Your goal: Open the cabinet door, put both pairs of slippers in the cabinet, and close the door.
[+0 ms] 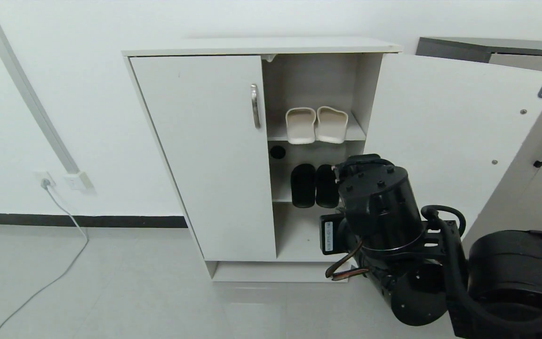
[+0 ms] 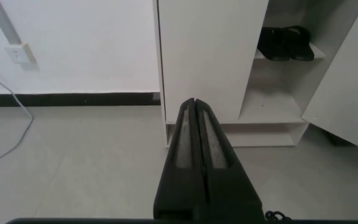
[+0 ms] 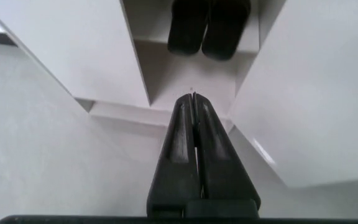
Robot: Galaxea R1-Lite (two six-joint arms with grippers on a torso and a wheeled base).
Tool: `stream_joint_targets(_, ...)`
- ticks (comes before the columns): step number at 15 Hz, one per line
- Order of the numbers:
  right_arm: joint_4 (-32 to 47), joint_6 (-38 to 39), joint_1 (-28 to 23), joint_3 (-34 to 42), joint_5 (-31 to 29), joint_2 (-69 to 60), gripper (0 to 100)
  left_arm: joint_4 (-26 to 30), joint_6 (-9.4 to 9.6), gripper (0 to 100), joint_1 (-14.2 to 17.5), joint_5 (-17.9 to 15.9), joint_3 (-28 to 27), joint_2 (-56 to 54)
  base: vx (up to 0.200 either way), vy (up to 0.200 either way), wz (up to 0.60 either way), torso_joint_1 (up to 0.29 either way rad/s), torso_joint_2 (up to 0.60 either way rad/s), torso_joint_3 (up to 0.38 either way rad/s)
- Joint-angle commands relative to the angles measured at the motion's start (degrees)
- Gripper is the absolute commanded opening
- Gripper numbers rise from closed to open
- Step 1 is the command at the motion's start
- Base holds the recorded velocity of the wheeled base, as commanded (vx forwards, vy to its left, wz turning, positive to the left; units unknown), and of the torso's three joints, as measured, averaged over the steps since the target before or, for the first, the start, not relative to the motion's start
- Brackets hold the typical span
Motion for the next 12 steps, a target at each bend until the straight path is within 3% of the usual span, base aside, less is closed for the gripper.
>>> stream_joint_targets(1,-0.54,-0.43,-0.67,0.37,0.01,1.07,0,0.02,-0.01,0,-0.01,0.01,0.01,0.07,0.000,0.000,0.00,0.000,0.00,0.000)
stream_joint_targets(12,-2.83,-0.78,-0.93,1.25,0.45,1.68,0,0.02,-0.01,0,-0.01,0.01,0.01,0.07,0.000,0.000,0.00,0.000,0.00,0.000)
